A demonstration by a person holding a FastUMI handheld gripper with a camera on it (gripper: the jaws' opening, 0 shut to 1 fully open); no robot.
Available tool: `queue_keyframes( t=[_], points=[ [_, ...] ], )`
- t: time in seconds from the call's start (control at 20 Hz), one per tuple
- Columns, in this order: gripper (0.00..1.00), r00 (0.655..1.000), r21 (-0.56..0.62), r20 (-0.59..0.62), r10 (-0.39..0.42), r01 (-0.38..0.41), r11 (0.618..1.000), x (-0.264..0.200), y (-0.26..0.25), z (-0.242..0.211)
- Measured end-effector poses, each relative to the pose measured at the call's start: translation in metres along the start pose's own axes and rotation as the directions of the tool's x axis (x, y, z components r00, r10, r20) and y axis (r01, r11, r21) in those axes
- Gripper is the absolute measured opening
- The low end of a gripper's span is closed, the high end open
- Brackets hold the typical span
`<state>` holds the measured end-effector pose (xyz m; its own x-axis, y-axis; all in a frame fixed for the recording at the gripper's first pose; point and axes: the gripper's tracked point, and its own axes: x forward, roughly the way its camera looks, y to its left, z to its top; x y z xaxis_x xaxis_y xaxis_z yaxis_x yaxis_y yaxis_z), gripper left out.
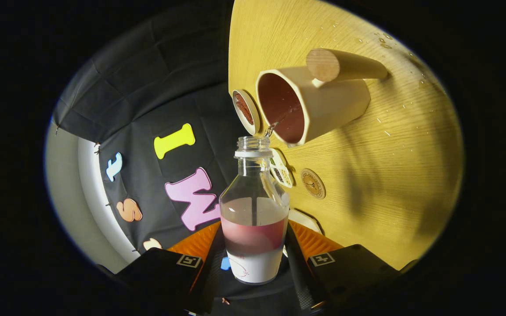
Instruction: Take the bottle from table, then pour the juice into the cup, finally place the bottle on the coaster
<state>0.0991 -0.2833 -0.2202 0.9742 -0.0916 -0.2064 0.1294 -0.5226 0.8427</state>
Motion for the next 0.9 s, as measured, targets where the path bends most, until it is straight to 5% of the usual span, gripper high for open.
queue_keyframes(
  t=[0.9],
  points=[
    [0.74, 0.994, 0.106, 0.062, 0.088, -0.094, 0.990, 0.007, 0.028, 0.007]
  ],
)
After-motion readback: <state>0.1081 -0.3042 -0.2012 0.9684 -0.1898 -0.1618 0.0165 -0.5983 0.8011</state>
